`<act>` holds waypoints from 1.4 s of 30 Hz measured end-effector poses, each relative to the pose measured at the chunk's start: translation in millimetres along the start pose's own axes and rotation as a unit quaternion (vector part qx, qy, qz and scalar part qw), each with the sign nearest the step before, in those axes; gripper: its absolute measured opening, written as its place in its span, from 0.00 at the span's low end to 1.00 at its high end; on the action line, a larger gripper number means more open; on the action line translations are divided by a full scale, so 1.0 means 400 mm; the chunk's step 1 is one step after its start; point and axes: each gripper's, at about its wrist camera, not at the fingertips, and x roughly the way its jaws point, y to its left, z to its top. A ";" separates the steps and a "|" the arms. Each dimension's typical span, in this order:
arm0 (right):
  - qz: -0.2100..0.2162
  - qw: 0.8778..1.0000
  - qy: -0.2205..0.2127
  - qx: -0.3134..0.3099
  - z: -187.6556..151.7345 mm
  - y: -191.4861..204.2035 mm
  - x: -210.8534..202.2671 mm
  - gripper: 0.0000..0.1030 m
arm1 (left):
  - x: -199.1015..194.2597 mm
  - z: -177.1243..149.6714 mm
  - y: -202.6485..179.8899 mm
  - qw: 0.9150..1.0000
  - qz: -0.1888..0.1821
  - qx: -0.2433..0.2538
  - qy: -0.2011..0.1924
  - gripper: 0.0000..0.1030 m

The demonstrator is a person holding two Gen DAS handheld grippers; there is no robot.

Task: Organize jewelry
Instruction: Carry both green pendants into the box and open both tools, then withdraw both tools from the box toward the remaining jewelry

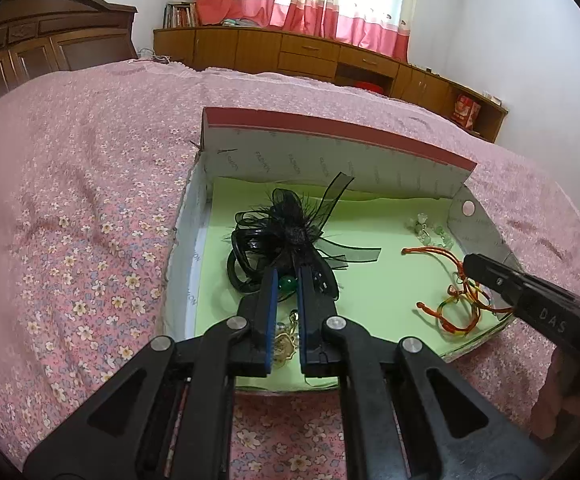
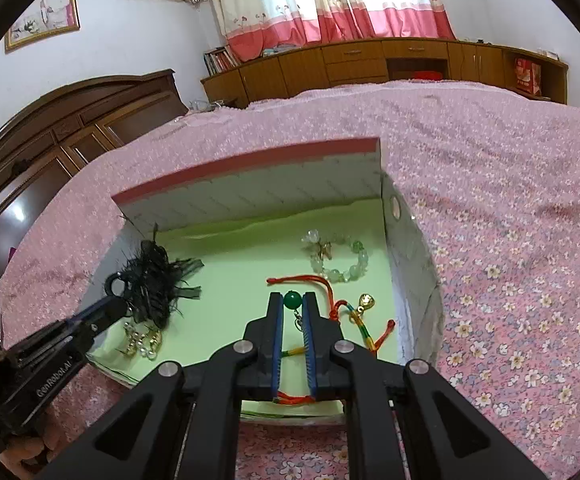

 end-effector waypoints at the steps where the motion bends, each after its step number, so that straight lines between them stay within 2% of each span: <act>1: -0.001 1.000 0.002 -0.003 -0.002 0.001 0.004 0.11 | 0.002 0.001 -0.001 1.000 0.001 -0.001 0.001 0.01; 6: -0.002 1.000 0.007 -0.007 0.000 0.001 0.011 0.11 | 0.008 0.003 -0.010 1.000 0.008 0.002 0.007 0.03; 8: 0.002 1.000 0.008 -0.004 0.001 -0.001 0.010 0.11 | 0.009 0.006 -0.010 1.000 0.009 0.002 0.009 0.07; 9: 0.002 1.000 0.008 -0.002 0.001 -0.003 0.009 0.13 | 0.008 0.006 -0.011 1.000 0.009 0.001 0.009 0.13; 11: 0.007 1.000 0.008 0.000 0.003 -0.003 0.004 0.18 | 0.002 0.008 -0.012 1.000 0.008 -0.004 0.009 0.20; 13: 0.012 1.000 0.004 0.001 0.004 -0.001 -0.003 0.29 | -0.006 0.007 -0.009 1.000 0.006 -0.009 0.008 0.24; 33: 0.032 0.999 -0.043 -0.006 0.019 0.022 -0.146 0.38 | -0.124 0.022 -0.014 1.000 -0.016 -0.012 -0.013 0.26; 42: 0.035 0.998 -0.060 -0.005 0.008 0.026 -0.213 0.38 | -0.174 0.026 -0.028 0.999 -0.024 -0.009 -0.020 0.26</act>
